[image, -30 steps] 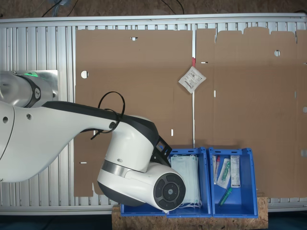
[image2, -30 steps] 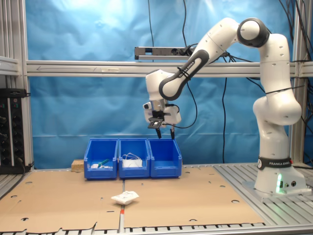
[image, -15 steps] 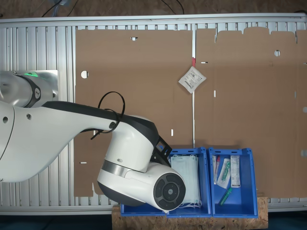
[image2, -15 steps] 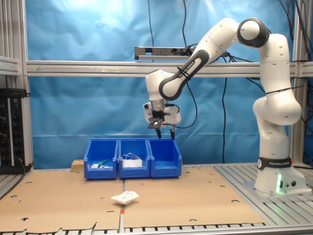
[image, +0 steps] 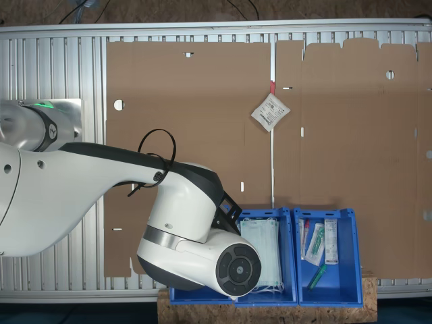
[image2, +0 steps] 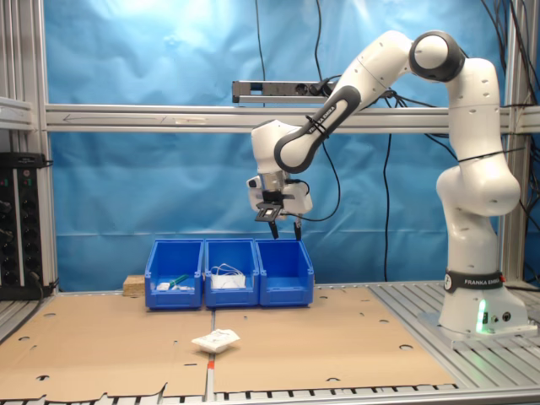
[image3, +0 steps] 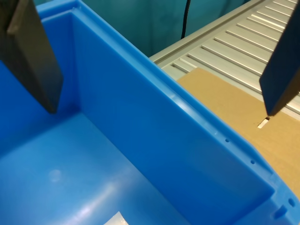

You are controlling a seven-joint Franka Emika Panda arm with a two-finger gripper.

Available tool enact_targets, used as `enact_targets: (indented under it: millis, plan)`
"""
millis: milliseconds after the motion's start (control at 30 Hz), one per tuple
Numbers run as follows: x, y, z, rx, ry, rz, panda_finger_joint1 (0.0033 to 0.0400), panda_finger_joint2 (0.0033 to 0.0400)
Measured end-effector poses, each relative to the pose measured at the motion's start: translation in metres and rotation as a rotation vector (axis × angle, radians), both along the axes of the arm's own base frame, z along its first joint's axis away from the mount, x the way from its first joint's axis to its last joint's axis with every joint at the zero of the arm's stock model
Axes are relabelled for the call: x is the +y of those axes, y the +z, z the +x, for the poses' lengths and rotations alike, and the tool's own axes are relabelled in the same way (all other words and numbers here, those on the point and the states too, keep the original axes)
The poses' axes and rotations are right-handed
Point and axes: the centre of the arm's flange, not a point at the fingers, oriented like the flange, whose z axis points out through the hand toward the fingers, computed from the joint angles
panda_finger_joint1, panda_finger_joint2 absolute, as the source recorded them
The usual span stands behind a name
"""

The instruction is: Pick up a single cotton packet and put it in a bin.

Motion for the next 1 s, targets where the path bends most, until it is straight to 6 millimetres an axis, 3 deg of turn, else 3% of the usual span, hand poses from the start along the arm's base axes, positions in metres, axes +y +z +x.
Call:
enact_targets:
  millis: [567, 733, 1000]
  plan:
    - [0.010, 0.005, 0.006, -0.013, 0.021, 0.001, 0.0400, 0.0400]
    - [0.033, 0.018, 0.018, -0.041, 0.073, 0.003, 0.0400, 0.0400]
    - [0.091, 0.042, 0.043, -0.089, 0.198, 0.005, 0.0400, 0.0400]
